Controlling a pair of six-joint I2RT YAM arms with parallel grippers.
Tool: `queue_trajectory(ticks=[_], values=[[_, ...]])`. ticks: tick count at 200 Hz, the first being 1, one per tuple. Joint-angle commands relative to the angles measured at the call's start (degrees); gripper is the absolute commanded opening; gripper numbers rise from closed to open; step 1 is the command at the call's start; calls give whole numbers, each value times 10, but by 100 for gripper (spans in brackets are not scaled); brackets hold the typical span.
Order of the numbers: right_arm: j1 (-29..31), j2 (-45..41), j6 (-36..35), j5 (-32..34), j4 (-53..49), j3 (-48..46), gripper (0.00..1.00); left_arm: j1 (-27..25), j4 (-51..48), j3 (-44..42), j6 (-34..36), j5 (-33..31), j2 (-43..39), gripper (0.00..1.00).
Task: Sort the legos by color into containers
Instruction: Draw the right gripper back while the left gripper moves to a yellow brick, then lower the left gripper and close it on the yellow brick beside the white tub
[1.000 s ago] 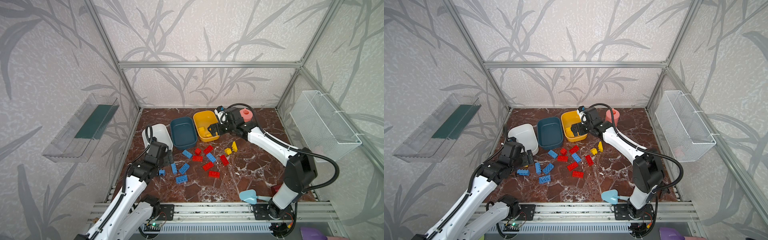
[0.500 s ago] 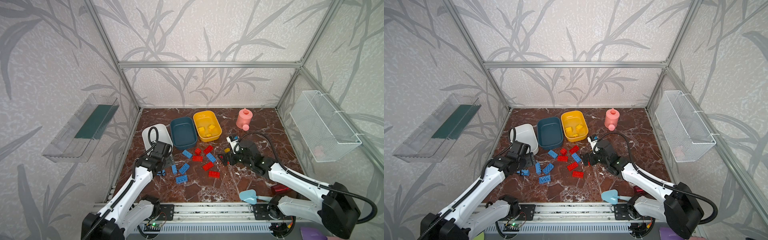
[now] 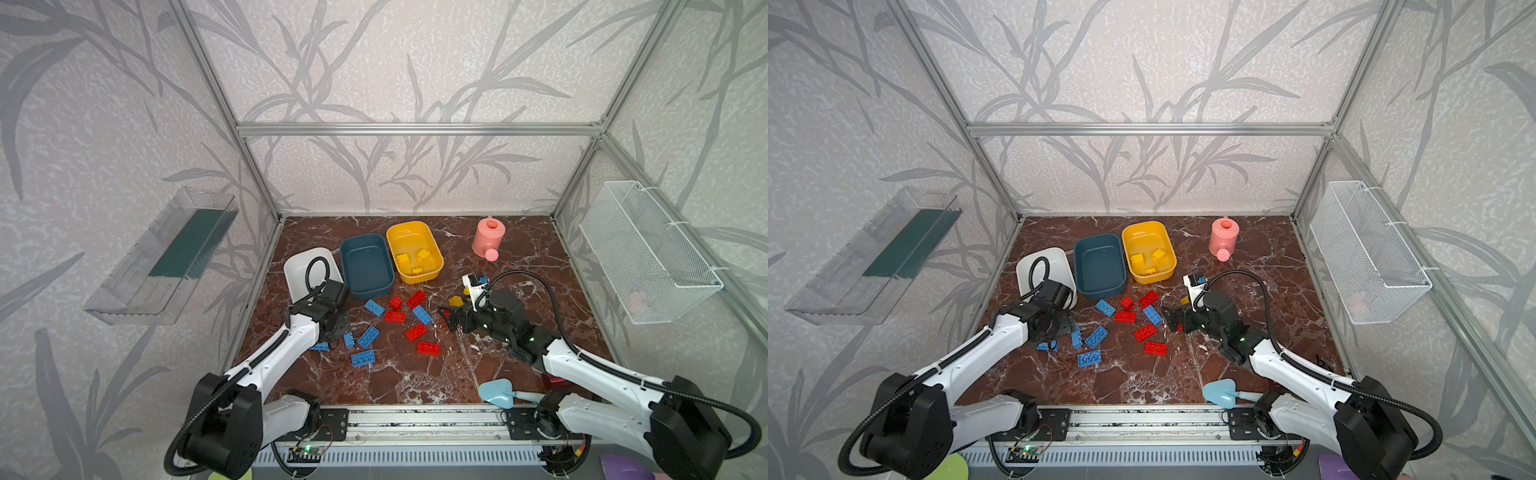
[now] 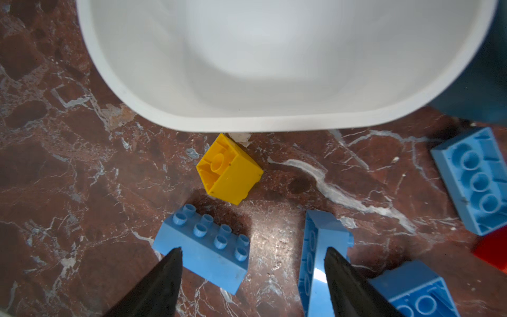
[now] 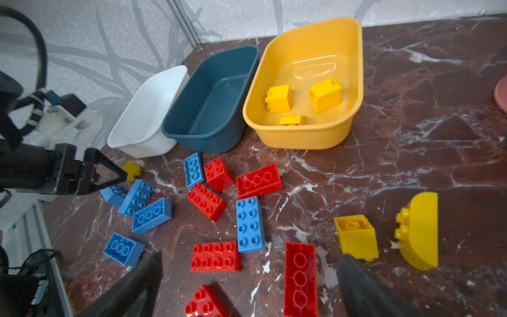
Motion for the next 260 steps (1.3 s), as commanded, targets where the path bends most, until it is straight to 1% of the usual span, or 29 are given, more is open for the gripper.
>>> queue_trajectory(ticks=[1, 47, 57, 80, 115, 174, 260], values=[[1, 1, 8, -5, 33, -13, 99, 3, 5, 13, -15, -35, 18, 74], [1, 16, 15, -12, 45, -15, 99, 12, 22, 19, -21, -72, 48, 74], [1, 21, 17, -14, 47, -15, 99, 18, 28, 17, -23, -73, 51, 75], [1, 35, 21, -21, 55, -14, 99, 28, 43, 16, -24, -66, 64, 81], [1, 47, 23, -24, 62, -16, 99, 42, 58, 21, -22, -58, 94, 82], [1, 60, 25, -32, 70, -14, 99, 56, 78, 33, -17, -48, 140, 71], [1, 62, 29, -42, 76, -15, 99, 65, 80, 36, -13, -39, 162, 62]])
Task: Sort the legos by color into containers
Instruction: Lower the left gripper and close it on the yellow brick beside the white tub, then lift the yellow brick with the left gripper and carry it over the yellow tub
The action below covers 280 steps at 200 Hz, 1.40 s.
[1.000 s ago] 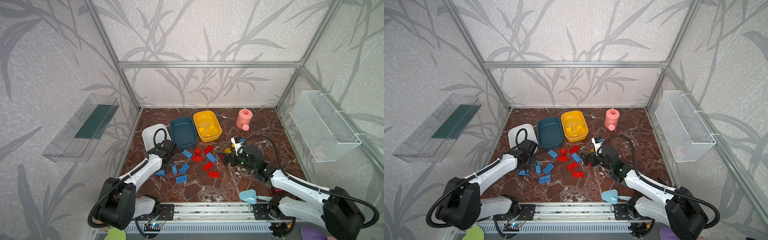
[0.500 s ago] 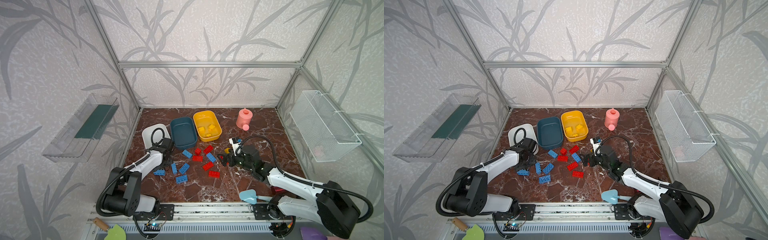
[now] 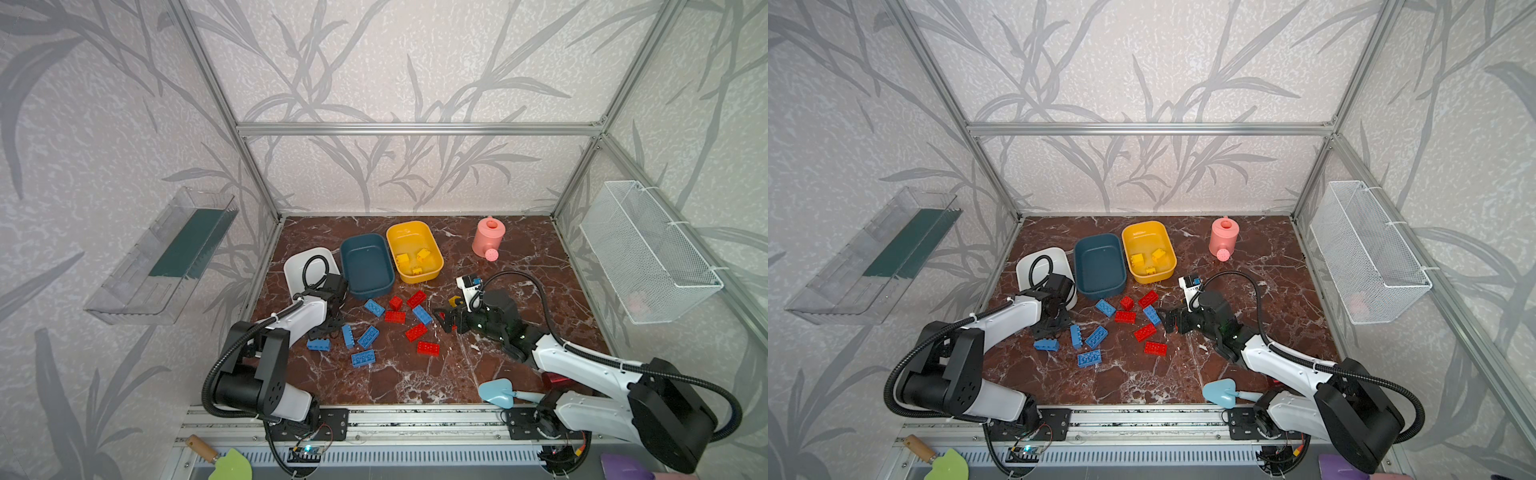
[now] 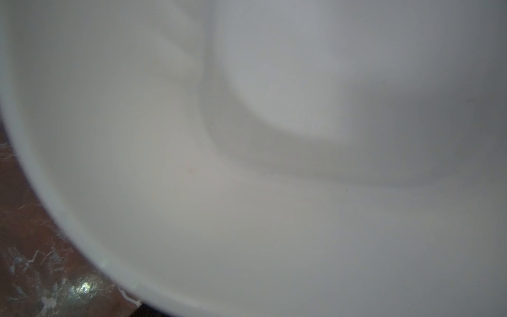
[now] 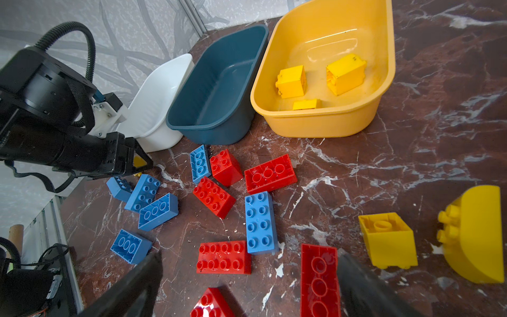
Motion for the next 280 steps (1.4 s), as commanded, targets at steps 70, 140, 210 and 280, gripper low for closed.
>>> queue_trajectory(ticks=[70, 140, 210, 280], values=[[1, -8, 4, -10, 14, -6, 99, 6, -3, 4, -6, -6, -15, 38], [1, 3, 18, -16, 26, -7, 99, -6, -30, -9, -20, 4, -78, 31], [2, 3, 25, -19, 31, -8, 99, -80, -102, 21, -28, 22, -194, 31], [1, -5, 27, -19, 30, -10, 99, -150, -105, 171, 11, 71, -132, 31]])
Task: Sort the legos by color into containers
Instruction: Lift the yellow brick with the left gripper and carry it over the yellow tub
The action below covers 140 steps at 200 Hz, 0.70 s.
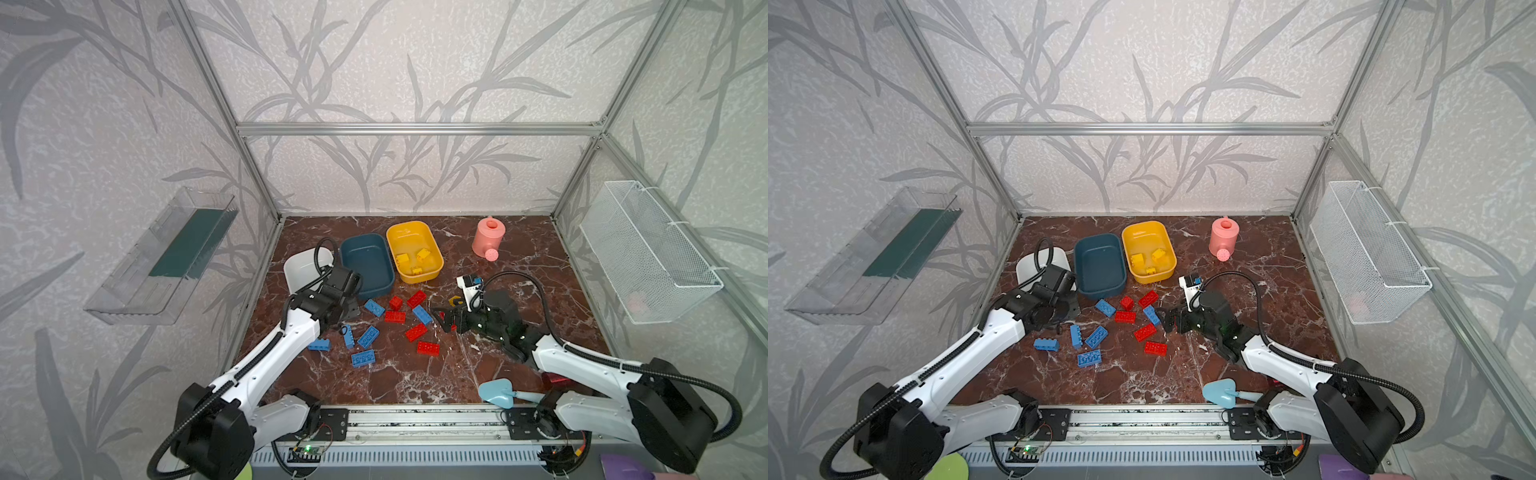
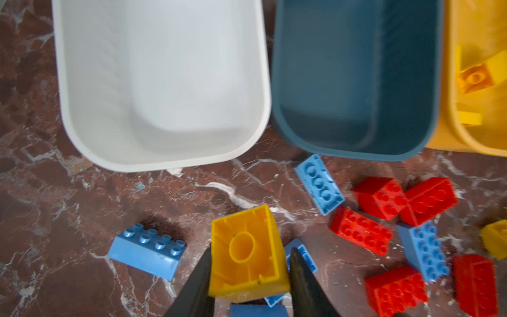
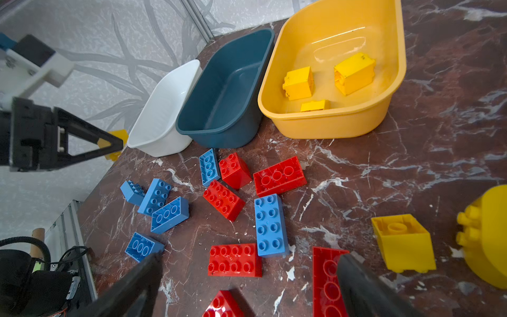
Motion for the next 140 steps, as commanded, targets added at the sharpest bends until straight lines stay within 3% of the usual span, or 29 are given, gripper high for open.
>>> queue_trajectory(ticks=[1, 80, 140], values=[[1, -5, 3, -5, 14, -6, 99, -14, -5, 63, 24, 19, 43, 31], [2, 2, 1, 0, 7, -3, 99, -42, 44, 357, 87, 107, 337, 31], [0, 2, 2, 4, 0, 2, 99, -48, -9, 603, 114, 140, 555, 31]])
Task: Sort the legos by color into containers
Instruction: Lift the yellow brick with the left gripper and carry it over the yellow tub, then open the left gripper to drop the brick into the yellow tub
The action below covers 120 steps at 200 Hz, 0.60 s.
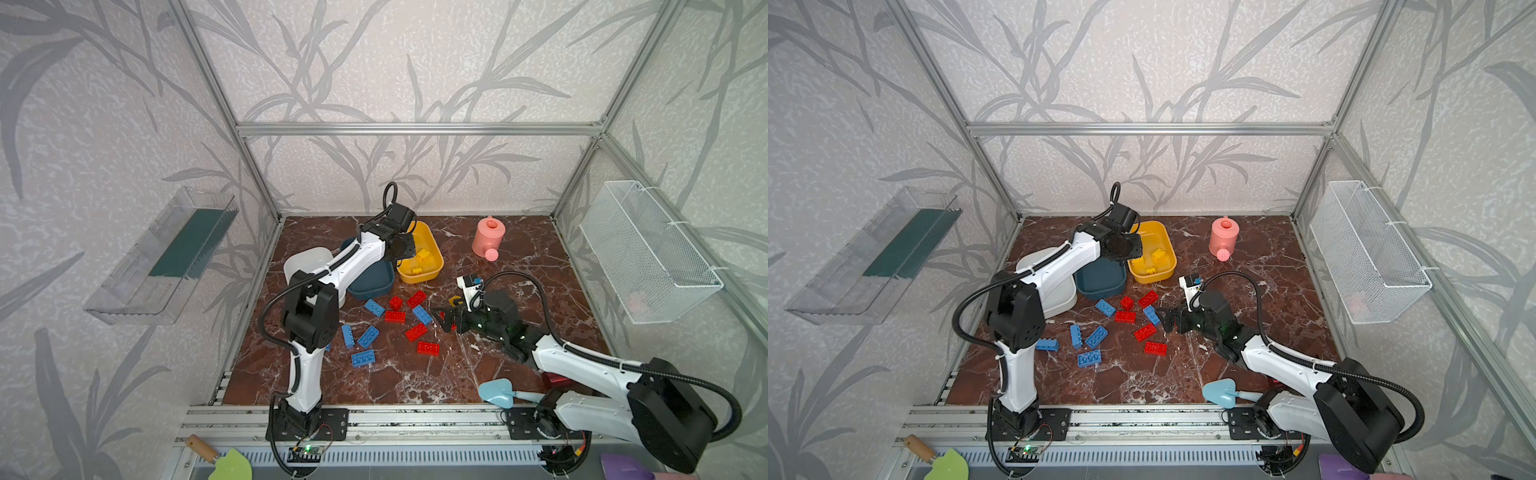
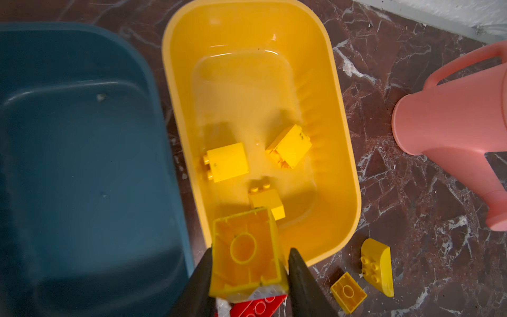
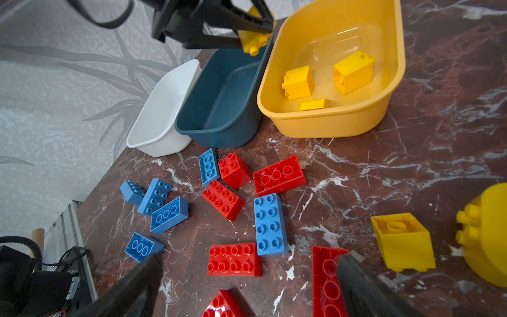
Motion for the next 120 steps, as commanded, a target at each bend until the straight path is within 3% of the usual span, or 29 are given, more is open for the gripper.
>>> queue_trajectory(ticks=[1, 61, 120], values=[[0, 1, 1, 4, -1, 2, 99, -2, -44, 81, 23, 19, 54, 31], [-7, -21, 2, 7, -11, -1, 99, -3, -75, 195, 23, 42, 153, 34], [-8, -15, 1, 8, -14, 1, 99, -3, -90, 233, 29, 33, 177, 49]])
